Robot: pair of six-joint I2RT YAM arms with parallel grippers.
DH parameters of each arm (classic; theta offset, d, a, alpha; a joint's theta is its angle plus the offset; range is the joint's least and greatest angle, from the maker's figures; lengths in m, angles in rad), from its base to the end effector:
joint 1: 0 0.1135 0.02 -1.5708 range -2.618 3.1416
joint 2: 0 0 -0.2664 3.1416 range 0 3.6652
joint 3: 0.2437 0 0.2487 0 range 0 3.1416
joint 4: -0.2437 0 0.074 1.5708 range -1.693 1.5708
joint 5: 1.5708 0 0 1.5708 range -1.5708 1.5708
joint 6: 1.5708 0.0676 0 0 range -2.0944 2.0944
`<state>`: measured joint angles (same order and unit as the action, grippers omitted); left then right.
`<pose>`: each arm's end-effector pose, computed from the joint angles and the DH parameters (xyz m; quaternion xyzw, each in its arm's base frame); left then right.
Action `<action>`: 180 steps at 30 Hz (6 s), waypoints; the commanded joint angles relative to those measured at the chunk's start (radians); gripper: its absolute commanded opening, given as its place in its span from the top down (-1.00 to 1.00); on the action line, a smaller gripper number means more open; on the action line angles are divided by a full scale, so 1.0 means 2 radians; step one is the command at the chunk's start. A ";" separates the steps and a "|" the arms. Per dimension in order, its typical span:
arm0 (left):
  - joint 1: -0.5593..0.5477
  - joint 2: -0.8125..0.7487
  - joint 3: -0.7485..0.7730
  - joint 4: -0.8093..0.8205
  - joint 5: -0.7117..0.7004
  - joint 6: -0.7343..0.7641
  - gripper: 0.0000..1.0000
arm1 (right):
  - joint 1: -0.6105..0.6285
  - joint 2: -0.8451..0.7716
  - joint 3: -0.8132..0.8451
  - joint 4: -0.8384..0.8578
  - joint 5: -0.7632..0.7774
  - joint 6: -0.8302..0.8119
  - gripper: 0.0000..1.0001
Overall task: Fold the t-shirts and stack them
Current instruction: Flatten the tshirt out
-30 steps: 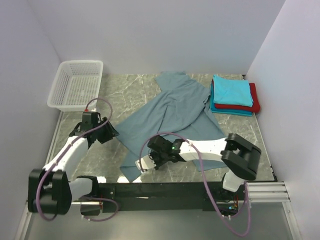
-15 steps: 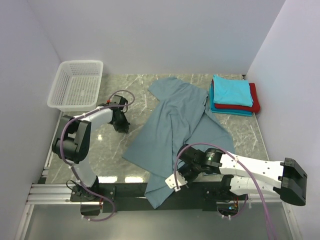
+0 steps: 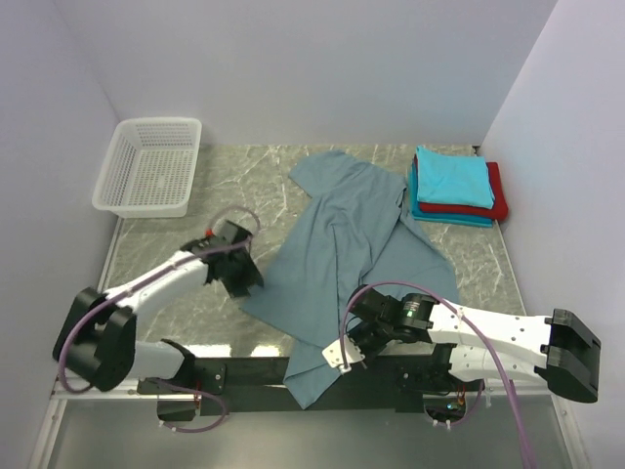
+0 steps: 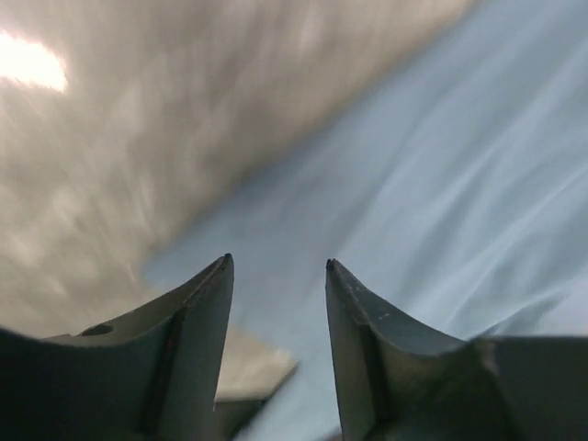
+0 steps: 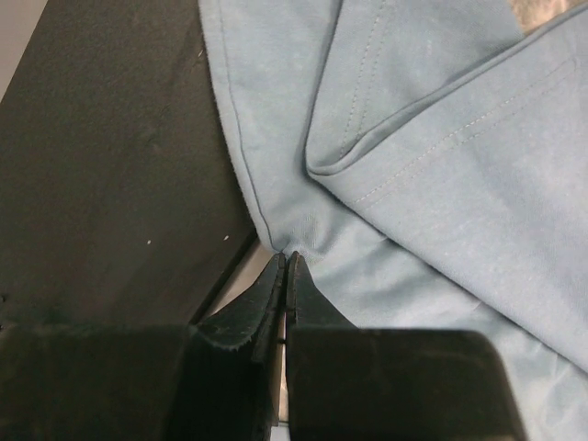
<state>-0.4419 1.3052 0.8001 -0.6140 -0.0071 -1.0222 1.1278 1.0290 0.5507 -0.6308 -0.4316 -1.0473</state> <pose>0.2281 -0.1074 0.1789 -0.2796 0.9336 -0.1471 0.1689 0.0537 0.1791 0.1627 -0.8648 0.3985 0.2173 0.2149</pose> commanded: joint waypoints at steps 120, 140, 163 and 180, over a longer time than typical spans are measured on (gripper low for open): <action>0.074 -0.011 0.161 0.086 0.019 0.313 -0.45 | -0.468 0.210 0.298 0.016 -0.101 0.250 -0.01; 0.074 -0.152 0.000 0.111 -0.020 0.361 -0.33 | -0.400 0.533 0.503 -0.152 0.085 0.282 0.86; 0.074 -0.152 0.000 0.112 -0.033 0.362 -0.33 | -0.453 0.702 0.913 -0.149 0.061 0.394 0.07; 0.075 -0.125 0.006 0.114 -0.025 0.366 -0.31 | -0.453 0.722 0.841 -0.158 0.052 0.384 0.06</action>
<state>-0.2916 1.0672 0.8017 -0.4225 -0.0650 -0.3077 0.2161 2.4947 2.2452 -0.9058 -0.3008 -0.2703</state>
